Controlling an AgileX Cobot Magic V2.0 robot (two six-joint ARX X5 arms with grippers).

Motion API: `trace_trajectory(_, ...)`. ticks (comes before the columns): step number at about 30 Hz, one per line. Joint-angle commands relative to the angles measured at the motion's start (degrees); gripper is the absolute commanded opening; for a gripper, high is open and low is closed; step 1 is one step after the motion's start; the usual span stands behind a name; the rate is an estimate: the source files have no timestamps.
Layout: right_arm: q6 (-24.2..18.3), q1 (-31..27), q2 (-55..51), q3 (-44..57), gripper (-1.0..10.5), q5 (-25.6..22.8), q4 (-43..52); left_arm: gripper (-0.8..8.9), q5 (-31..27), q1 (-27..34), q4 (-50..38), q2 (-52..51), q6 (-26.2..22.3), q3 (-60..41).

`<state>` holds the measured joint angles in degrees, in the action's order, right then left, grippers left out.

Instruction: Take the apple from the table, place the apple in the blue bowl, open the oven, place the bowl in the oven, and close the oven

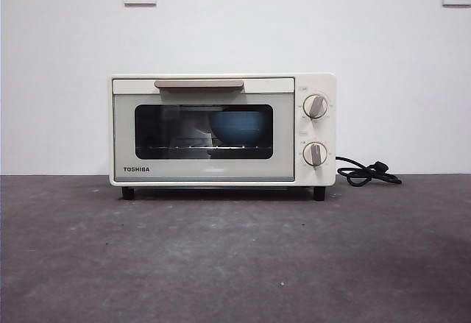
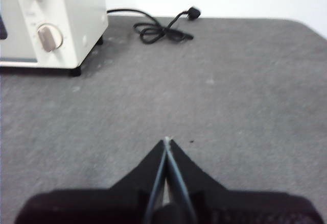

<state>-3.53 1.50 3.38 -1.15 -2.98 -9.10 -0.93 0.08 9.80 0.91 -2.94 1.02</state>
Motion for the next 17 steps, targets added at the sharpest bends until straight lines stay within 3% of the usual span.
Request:
trace_trajectory(1, -0.76, -0.52, -0.5, 0.35, 0.0, 0.02, 0.26, -0.04, -0.17, 0.22, -0.44, 0.02, 0.42, -0.59)
trace_trajectory(13, -1.18, -2.14, -2.95, 0.35, 0.0, 2.99, -1.75, -0.04, -0.15, 0.22, -0.44, 0.02, 0.42, -0.59)
trace_trajectory(17, 1.03, -2.32, -2.95, 0.35, 0.0, 2.97, -1.6, -0.04, -0.15, 0.22, -0.44, 0.02, 0.39, -0.59)
